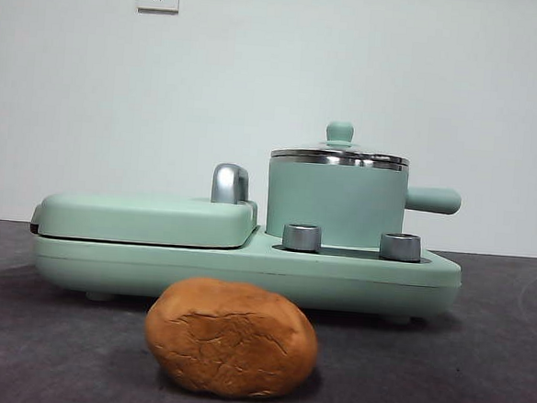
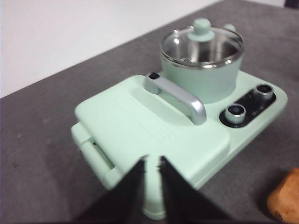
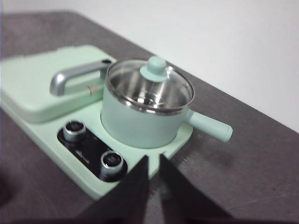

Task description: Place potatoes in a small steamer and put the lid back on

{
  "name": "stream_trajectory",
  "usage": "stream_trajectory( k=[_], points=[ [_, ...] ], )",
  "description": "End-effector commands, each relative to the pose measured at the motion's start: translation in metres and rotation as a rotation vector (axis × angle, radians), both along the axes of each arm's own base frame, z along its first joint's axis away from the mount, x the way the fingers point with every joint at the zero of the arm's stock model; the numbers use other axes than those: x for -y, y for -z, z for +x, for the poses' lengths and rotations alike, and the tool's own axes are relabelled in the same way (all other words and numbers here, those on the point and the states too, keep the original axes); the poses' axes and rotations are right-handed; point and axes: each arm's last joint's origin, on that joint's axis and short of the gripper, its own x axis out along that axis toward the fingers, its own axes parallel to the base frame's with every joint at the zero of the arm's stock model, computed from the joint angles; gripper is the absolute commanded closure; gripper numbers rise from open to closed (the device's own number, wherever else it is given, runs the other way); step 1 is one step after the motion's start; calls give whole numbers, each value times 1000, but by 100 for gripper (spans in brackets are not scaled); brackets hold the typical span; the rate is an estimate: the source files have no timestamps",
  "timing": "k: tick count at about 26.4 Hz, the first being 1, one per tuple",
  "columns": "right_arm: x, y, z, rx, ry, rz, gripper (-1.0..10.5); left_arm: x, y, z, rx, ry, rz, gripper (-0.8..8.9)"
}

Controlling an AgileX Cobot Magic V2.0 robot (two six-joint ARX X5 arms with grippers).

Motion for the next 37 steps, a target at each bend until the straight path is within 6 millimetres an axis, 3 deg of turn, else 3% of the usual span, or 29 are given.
stream_trajectory(
  k=[1,3,11,16,23,37],
  points=[
    [0,-5,0,55,-17,-60,745,4,-8,3,62,34,13,568],
    [0,-5,1,54,-17,-60,698,6,-10,6,64,41,-15,501],
    [-2,-5,0,53,-30,-57,691,22,-14,20,94,113,-79,502],
    [-3,-5,0,53,-37,-58,691,40,-14,41,127,162,-134,506],
    [-3,-6,1,56,-37,-58,692,77,-7,81,126,205,-144,506],
    [-3,-8,1,87,-33,-58,692,166,-12,185,40,288,-113,507]
  ],
)
